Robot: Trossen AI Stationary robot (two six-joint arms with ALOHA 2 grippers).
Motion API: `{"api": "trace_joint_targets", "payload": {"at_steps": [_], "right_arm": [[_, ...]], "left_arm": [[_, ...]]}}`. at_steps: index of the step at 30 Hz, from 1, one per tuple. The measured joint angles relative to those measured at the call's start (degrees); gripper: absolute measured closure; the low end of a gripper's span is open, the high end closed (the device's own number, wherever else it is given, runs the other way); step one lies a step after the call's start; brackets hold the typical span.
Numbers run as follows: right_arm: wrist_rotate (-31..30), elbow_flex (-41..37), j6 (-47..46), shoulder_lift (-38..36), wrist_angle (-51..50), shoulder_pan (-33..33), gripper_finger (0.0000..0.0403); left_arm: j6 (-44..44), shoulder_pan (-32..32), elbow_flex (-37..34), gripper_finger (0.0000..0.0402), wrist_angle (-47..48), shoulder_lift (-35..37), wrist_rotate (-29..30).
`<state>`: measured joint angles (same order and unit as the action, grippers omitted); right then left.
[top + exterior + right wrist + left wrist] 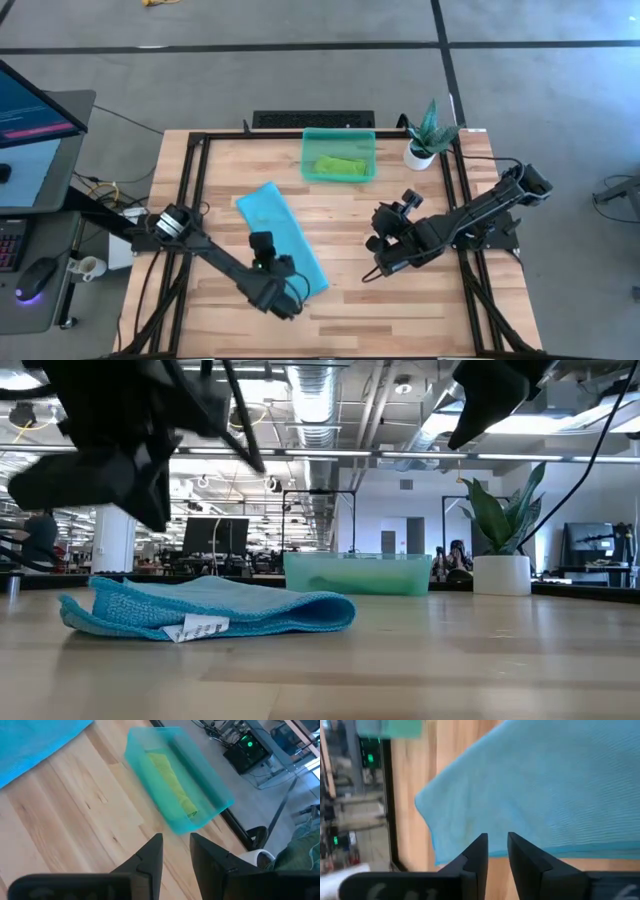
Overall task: Roll microfiber towels into tight, uniform cylinder then place into a basket
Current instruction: Fold the blue microfiber cloth
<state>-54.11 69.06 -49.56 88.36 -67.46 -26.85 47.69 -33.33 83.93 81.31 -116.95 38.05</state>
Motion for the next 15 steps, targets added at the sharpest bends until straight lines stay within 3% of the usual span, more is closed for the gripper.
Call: {"api": "trace_joint_targets", "payload": {"at_steps": [6,11,15], "right_arm": [[0.02,0.0,0.04,0.0,0.21,0.0,0.0284],[0.0,0.0,0.05,0.0,0.29,0.0,0.0284],[0.0,0.0,0.28,0.0,0.64,0.0,0.0284]], "left_arm": [[-0.28,3.44,-10.41,0.0367,-8.63,7.01,-1.68],[-3.33,5.08,-22.7,0.0395,-25.04,18.35,-1.29],[-7.34,6.95,-31.9,0.04,-39.1,26.69,3.28]]}}
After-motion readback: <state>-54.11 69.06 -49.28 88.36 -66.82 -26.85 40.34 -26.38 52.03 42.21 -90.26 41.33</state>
